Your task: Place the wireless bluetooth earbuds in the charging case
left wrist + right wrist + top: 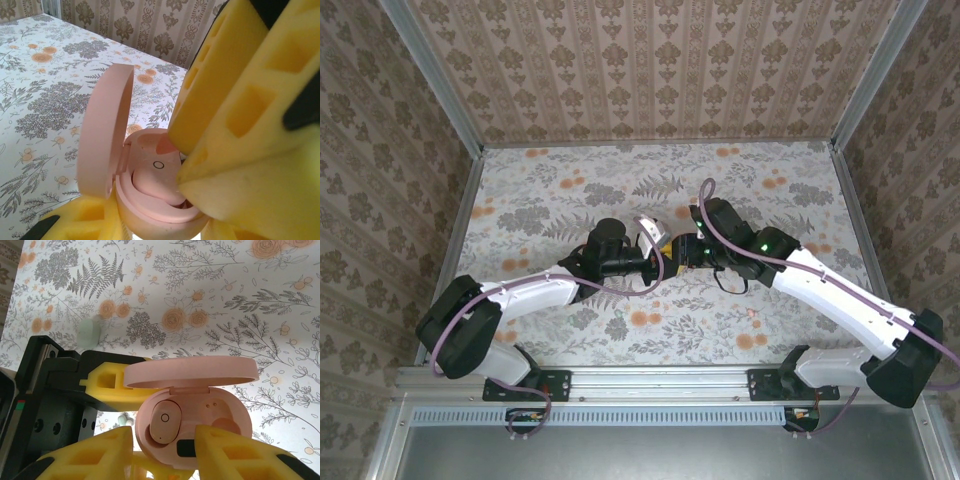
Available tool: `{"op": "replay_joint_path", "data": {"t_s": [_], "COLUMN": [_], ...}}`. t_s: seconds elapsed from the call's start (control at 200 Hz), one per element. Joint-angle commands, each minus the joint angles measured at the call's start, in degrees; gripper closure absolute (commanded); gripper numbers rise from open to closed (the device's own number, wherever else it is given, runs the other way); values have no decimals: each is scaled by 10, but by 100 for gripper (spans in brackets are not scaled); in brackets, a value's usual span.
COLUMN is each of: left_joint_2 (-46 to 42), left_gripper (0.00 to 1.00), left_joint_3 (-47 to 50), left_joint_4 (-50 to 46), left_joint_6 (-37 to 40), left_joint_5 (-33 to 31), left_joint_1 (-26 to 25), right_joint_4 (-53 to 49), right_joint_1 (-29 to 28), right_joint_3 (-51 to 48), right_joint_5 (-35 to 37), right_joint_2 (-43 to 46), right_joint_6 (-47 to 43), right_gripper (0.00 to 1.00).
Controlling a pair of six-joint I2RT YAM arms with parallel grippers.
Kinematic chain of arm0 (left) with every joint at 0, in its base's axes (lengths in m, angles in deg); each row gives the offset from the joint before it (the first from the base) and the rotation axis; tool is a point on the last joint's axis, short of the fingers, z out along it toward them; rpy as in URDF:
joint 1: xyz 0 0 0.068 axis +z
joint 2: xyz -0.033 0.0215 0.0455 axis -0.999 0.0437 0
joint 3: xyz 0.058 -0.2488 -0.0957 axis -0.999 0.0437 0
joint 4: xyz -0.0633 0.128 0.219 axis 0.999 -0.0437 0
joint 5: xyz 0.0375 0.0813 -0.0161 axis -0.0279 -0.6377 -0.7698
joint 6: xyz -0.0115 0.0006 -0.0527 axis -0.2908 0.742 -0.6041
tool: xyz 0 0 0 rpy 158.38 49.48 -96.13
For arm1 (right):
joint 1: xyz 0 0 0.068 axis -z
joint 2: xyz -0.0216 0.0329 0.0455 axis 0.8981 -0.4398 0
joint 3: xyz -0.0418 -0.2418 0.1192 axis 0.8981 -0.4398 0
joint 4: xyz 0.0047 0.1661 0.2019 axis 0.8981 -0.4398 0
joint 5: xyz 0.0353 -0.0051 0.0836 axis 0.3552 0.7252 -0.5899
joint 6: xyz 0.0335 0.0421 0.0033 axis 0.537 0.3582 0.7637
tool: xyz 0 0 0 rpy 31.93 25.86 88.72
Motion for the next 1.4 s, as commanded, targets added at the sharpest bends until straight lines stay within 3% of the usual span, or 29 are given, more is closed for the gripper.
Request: {"op": "replay_joint_path", "data": {"t_s": [0.0,0.28,0.58,1.005,1.395], "left_joint_2": [-15,-28,-33,-44,-44], "left_gripper": [100,100,100,100,100], "left_joint_3": [-16,7,7,20,45], "left_joint_4": [2,32,38,32,59], "left_joint_6": [19,51,57,47,11], "left_joint_5": [8,35,41,49,34], "left_joint_1": [-3,7,6,13,71], "right_joint_4": [3,26,54,38,-83], "right_joint_1": [2,19,19,19,31], "right_joint_3": [11,-5,-25,-13,12], "right_joint_5": [-19,-53,-105,-99,-40], "right_joint_2": [26,77,40,39,109], "right_joint_6": [16,33,32,30,19], "right_gripper": [62,69,75,76,76]}}
